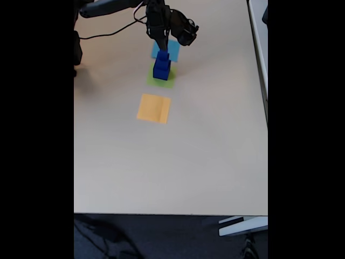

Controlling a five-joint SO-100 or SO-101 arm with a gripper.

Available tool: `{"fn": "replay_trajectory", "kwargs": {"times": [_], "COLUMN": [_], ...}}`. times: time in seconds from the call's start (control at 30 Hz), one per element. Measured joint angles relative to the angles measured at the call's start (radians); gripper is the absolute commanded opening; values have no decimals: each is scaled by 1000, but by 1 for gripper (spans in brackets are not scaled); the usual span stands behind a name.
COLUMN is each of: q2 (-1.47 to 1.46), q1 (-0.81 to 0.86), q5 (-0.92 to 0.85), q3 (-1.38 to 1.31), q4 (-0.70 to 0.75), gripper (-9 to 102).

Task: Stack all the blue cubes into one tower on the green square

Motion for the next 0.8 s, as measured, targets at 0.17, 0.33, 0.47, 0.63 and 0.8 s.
{"fn": "replay_trajectory", "kwargs": {"times": [0.17,0.33,0.47,0.63,0.8], "q2": [0,0,-9,-9,-9], "q1": [0,0,-11,-18,-17], "q5": [-9,-18,-28,-37,-40], "q3": [0,0,0,6,6], "q4": [0,0,0,-2,-2], "gripper": [3,3,2,2,3]}}
